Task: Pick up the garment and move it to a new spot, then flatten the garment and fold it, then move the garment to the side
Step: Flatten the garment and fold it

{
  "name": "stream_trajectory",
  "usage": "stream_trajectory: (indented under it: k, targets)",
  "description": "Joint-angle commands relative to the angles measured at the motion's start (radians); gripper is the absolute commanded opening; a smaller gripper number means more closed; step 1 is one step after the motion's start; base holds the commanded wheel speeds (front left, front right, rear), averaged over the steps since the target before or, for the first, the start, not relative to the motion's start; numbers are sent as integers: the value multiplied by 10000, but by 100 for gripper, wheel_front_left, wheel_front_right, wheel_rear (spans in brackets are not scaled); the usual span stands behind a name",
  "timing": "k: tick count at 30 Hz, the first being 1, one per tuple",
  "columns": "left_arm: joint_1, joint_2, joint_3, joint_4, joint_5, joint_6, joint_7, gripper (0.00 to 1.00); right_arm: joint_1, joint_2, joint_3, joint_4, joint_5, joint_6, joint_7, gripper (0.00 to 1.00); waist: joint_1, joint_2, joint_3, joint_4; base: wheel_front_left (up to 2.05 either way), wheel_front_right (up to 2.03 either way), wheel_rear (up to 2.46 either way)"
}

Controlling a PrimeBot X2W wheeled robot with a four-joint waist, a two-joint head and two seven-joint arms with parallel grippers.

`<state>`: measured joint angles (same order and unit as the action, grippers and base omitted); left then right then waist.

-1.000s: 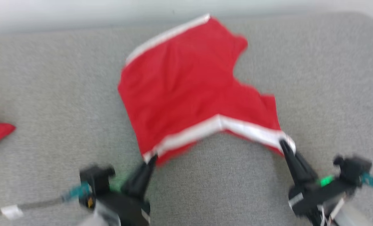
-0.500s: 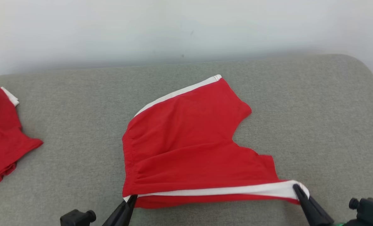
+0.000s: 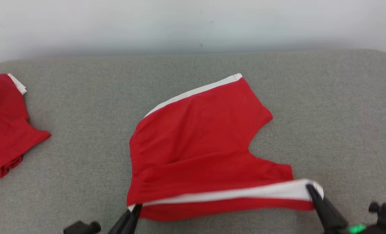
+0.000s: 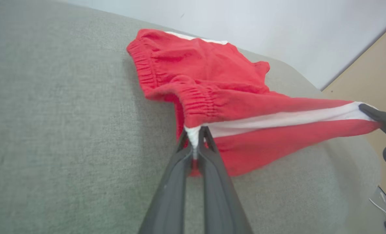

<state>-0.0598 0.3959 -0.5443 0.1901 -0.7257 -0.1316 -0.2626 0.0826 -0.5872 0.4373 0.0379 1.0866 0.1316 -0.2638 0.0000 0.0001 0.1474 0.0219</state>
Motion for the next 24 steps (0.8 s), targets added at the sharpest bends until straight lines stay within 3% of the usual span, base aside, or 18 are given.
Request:
stream_trajectory:
  k: [1,8,13,18,24]
  targets:
    - [-409,10,142,-242,224,21,-31,0,-548,-125,-102,-332,141,-20,-8,0,0,-1,308,10,0,0,0]
    - [-2056,92,238,-756,187,21,-31,0,-2920,-1224,313,-122,210,-20,146,0,0,-1,906,188,0,0,0]
    - [-3439,330,-128,-463,125,21,-31,0,-4910,-1563,939,647,104,-20,641,0,0,-1,1453,318,0,0,0]
    - [-5091,544,-664,456,-309,21,-31,0,-7529,-1291,1953,2022,61,-20,1304,0,0,-1,2234,441,0,0,0]
    - [-6636,424,-1236,1595,-1039,21,-31,0,-9906,-686,3364,3933,50,-20,1676,0,0,-1,2834,633,0,0,0]
